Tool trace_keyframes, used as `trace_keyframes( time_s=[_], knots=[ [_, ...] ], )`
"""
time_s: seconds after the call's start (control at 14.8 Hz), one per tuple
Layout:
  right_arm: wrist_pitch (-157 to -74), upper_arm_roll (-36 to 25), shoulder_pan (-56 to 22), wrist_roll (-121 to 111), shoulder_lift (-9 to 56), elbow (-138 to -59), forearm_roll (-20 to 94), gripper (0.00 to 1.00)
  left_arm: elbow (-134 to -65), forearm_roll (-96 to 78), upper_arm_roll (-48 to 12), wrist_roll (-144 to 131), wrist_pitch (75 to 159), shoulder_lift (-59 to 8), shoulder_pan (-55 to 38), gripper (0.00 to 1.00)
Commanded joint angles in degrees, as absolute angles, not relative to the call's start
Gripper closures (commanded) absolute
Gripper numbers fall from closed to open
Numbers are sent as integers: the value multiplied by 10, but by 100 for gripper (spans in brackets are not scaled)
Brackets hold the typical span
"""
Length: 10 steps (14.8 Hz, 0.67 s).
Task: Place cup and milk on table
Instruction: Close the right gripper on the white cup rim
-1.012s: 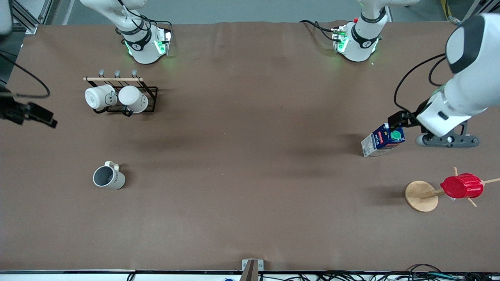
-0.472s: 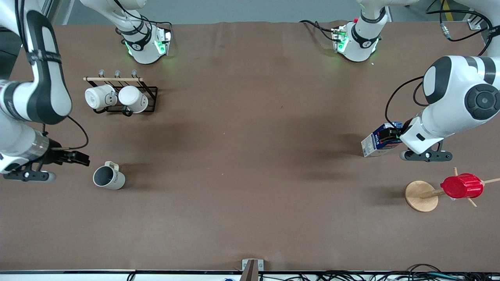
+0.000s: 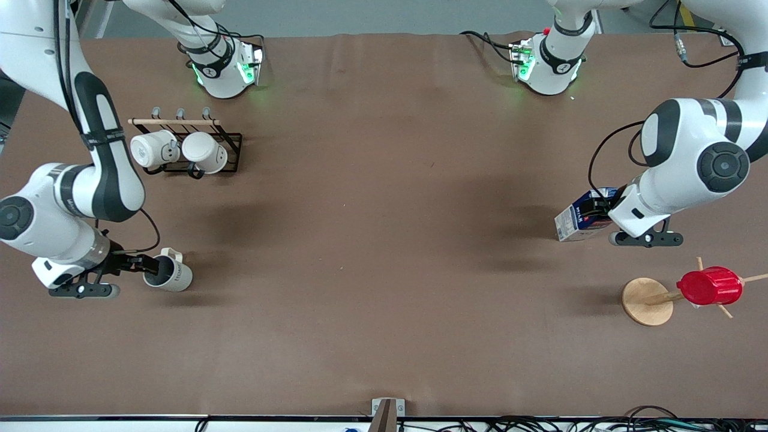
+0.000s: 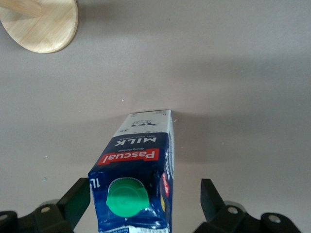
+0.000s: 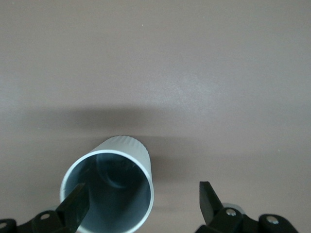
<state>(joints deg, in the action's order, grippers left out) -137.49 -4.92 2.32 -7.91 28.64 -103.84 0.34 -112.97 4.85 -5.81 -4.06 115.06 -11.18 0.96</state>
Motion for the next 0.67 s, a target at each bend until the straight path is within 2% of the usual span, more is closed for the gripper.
trace_keyframes(
  time_s=[0.0, 0.07, 0.13, 0.2, 0.27, 0.47, 0.54, 0.61],
  knots=[
    [-1427, -45, 33, -100, 287, -1080, 4, 0, -1149, 70, -60, -36, 1167, -105, 21, 0],
    [-1435, -45, 33, -100, 293, -1081, 4, 1, -1149, 70, -61, -36, 1167, -106, 21, 0],
    [-1436, -45, 32, -100, 296, -1080, 4, 9, -1149, 70, -61, -36, 1167, -106, 22, 0],
    [-1437, -45, 32, -100, 298, -1080, 4, 23, -1150, 70, -60, -37, 1167, -106, 23, 0],
    [-1437, -45, 32, -100, 299, -1079, 4, 42, -1153, 69, -60, -37, 1167, -106, 23, 0],
    [-1441, -45, 34, -92, 301, -1078, 13, 90, -1158, 69, -61, -40, 1169, -111, 24, 0],
    [-1440, -45, 34, -91, 301, -1078, 23, 99, -1158, 69, -61, -42, 1168, -112, 23, 0],
    [-1436, -46, 34, -91, 301, -1077, 30, 100, -1158, 69, -61, -43, 1169, -113, 24, 0]
  ],
)
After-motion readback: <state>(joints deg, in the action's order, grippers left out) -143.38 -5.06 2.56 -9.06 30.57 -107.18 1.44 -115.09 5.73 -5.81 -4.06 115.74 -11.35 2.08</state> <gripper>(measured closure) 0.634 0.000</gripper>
